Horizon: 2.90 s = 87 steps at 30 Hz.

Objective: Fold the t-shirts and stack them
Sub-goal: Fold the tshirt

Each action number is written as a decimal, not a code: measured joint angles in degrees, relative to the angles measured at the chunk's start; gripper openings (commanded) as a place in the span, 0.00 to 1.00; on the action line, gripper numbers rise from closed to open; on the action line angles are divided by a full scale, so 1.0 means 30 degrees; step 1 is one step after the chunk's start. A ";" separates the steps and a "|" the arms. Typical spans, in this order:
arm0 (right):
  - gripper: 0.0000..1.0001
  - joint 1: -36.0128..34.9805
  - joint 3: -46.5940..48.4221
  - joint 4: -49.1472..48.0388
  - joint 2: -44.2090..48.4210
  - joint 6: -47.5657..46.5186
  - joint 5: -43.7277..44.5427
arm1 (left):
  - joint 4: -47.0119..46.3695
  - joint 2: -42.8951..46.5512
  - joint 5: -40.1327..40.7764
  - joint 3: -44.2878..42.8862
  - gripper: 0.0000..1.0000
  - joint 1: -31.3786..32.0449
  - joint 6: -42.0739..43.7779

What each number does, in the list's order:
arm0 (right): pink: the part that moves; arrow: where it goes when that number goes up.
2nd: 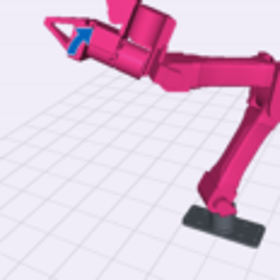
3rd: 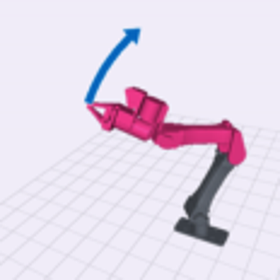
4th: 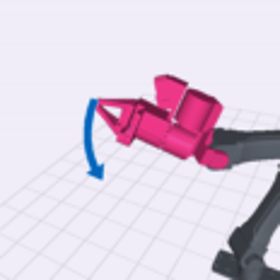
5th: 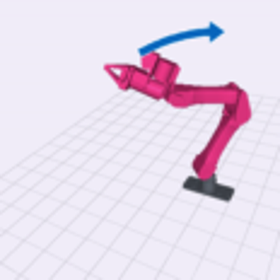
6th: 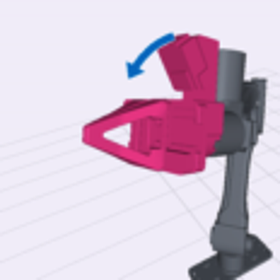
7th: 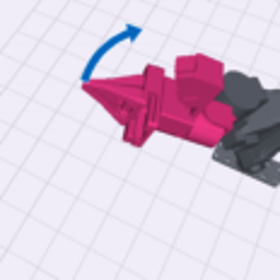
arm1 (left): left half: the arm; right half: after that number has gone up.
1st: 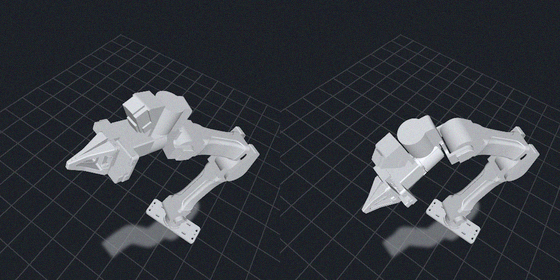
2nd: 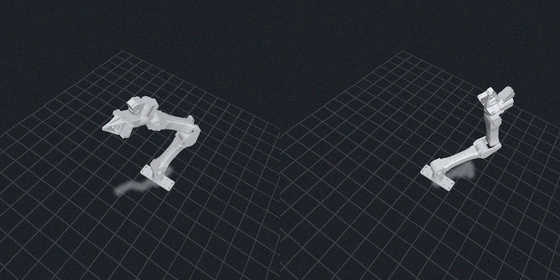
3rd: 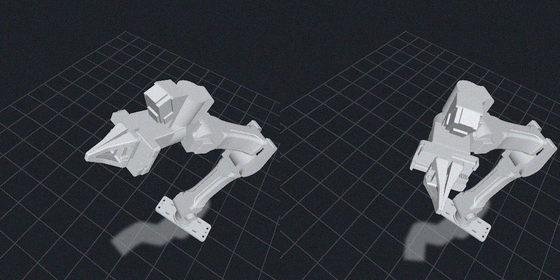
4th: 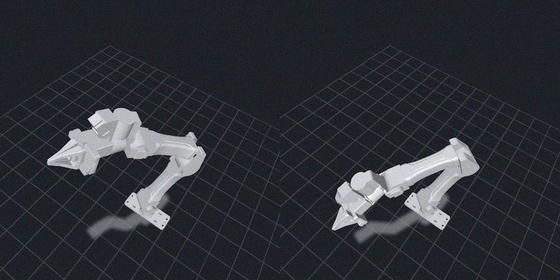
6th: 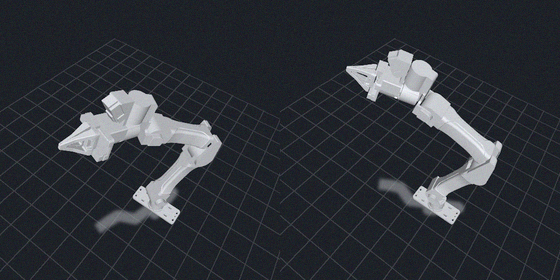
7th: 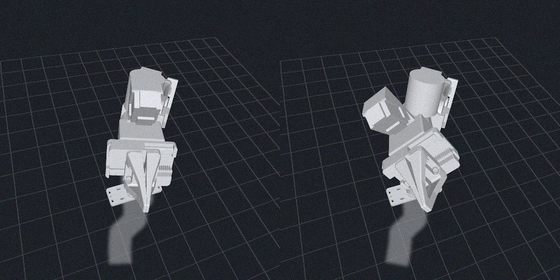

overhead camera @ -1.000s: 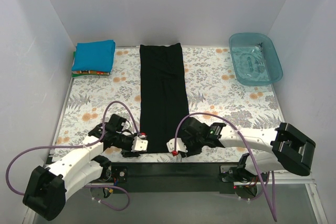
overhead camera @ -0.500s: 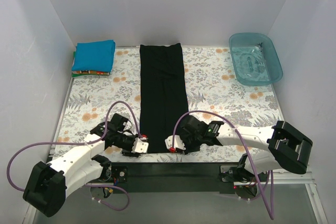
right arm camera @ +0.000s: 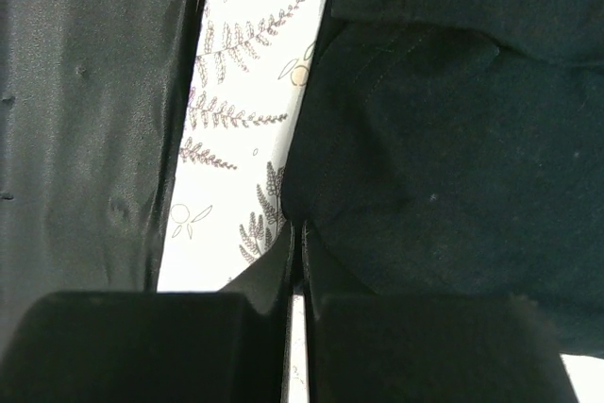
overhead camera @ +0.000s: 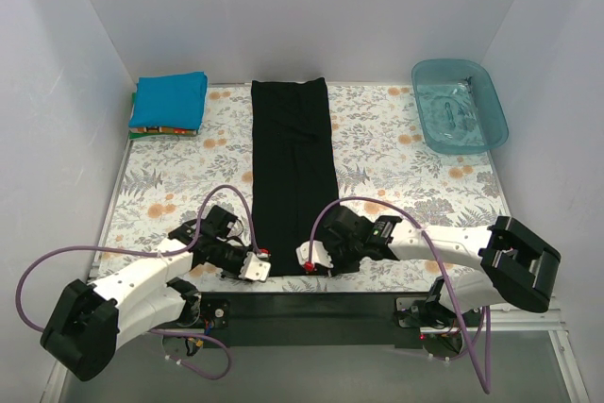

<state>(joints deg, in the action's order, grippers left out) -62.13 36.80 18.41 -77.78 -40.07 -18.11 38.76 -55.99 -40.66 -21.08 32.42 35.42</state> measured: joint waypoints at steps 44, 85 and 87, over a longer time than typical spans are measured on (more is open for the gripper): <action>0.01 1.0120 1.5963 0.3002 -0.9821 -0.6681 -0.0182 | -1.0018 -1.3340 -0.2135 -1.2444 0.00 -0.8298 -0.6747; 0.48 0.8459 1.1584 0.2827 -0.7752 -0.5042 -0.0962 | -1.1052 -0.9500 -0.1909 -0.6929 0.51 -0.7439 -0.6674; 0.48 0.8459 1.1111 0.2725 -0.8116 -0.5034 -0.0918 | -1.1001 -0.9734 -0.1698 -0.6812 0.51 -0.7133 -0.6295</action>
<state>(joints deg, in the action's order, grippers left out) -36.75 70.13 26.59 -102.13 -55.18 -20.86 5.76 -85.19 -45.76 -41.52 11.03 16.53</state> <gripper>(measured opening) 0.480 0.511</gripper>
